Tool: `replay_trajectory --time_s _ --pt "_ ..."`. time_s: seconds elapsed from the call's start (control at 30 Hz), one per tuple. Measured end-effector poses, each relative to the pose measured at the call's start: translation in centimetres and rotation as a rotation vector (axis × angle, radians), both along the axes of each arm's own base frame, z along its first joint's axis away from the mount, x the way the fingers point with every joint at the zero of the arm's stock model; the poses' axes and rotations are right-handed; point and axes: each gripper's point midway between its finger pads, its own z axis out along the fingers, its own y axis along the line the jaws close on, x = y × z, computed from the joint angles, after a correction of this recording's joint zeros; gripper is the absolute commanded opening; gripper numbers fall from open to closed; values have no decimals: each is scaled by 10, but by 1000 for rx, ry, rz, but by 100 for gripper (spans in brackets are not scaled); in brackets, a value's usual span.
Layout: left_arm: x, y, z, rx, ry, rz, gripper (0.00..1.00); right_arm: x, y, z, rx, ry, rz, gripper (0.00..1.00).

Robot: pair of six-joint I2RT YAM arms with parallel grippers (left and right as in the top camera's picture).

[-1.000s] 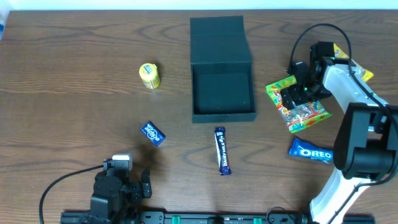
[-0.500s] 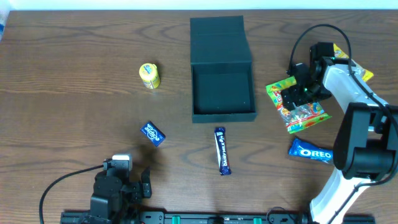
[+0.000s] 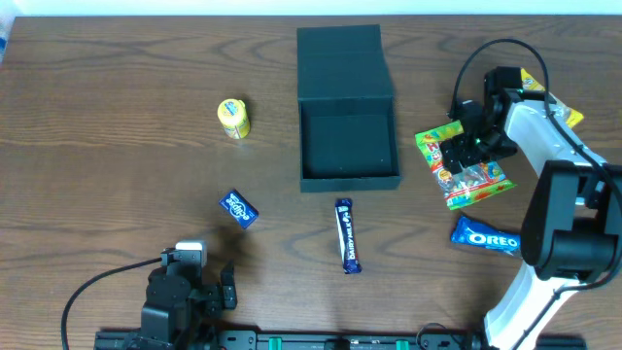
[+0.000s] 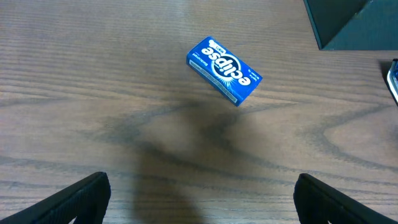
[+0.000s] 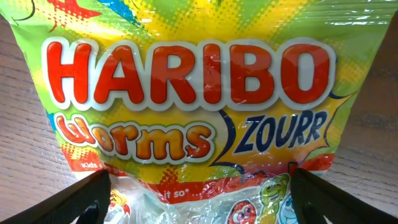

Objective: Pack container
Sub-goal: 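Lower the right gripper and pinch the Haribo bag's top edge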

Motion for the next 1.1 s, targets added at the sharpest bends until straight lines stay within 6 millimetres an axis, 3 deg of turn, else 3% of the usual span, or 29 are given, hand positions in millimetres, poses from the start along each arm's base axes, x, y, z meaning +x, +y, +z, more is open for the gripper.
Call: replay_trajectory --time_s 0.6,0.77,0.93,1.1 --pt "0 0 0 0 0 0 95 1 -1 -2 -3 -7 1 86" --pt "0 0 0 0 0 0 95 2 -1 -2 -7 -13 -5 74" --pt "0 0 0 0 0 -1 95 2 -2 -2 -6 -12 -15 71" --pt "0 0 0 0 0 0 95 2 -2 -2 -6 -11 -23 57"
